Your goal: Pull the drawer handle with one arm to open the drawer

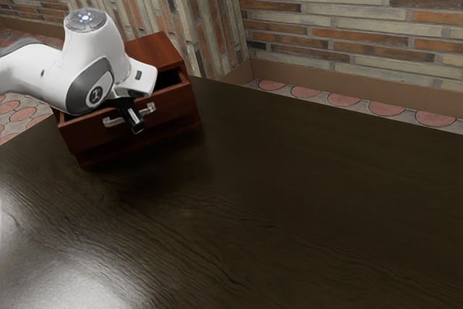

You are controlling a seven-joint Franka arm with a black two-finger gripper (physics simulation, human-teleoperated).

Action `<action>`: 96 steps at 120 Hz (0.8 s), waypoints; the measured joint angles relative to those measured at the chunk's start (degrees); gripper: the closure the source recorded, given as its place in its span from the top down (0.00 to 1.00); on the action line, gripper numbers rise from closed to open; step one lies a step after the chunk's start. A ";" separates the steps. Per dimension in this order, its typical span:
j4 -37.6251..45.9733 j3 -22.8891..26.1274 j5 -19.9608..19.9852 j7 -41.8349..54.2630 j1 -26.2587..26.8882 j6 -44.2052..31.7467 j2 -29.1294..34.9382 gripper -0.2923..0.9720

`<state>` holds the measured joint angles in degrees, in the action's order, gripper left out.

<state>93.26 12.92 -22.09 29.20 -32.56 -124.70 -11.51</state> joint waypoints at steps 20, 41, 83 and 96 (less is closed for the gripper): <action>1.78 -0.02 0.10 -0.71 0.25 -0.86 1.60 0.40; 2.69 0.01 0.03 -1.36 0.30 -1.28 2.31 0.40; 5.86 0.02 0.11 -2.46 0.30 -2.04 4.84 0.40; 7.15 0.05 0.24 -2.87 0.32 -2.54 5.57 0.41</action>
<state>100.41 12.97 -21.84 26.34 -32.24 -127.24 -5.94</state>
